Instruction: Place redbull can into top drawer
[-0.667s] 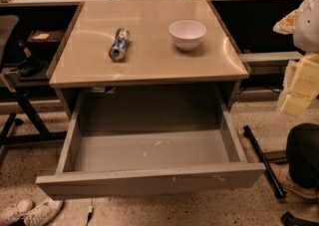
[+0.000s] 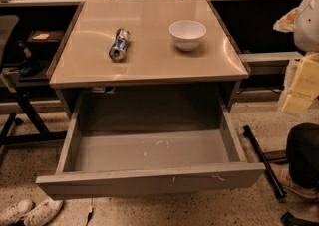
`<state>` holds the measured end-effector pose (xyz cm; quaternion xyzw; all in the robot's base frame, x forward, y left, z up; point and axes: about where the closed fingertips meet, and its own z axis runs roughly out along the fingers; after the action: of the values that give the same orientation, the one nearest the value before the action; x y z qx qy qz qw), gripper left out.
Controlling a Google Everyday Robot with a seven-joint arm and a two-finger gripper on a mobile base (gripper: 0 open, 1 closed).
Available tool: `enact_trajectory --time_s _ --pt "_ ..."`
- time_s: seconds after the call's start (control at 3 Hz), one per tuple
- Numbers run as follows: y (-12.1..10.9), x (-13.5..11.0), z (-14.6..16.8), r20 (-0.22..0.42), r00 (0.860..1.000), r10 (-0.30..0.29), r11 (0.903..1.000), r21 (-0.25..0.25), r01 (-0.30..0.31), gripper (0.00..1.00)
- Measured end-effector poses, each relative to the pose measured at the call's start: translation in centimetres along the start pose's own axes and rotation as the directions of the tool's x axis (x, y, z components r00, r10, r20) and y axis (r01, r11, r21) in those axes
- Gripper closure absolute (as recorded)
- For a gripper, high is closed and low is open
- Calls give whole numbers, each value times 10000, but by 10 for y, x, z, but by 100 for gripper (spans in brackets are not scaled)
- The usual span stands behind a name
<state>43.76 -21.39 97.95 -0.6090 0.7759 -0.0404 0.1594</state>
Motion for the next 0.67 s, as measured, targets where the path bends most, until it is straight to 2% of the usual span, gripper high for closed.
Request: enact_trajectory --time_s 0.33,0.67 --pt "-16 -27 -4 33 9998 219 9997 77 -219 0" --pt "-50 -89 0 641 9970 431 9989 -213 -418 0"
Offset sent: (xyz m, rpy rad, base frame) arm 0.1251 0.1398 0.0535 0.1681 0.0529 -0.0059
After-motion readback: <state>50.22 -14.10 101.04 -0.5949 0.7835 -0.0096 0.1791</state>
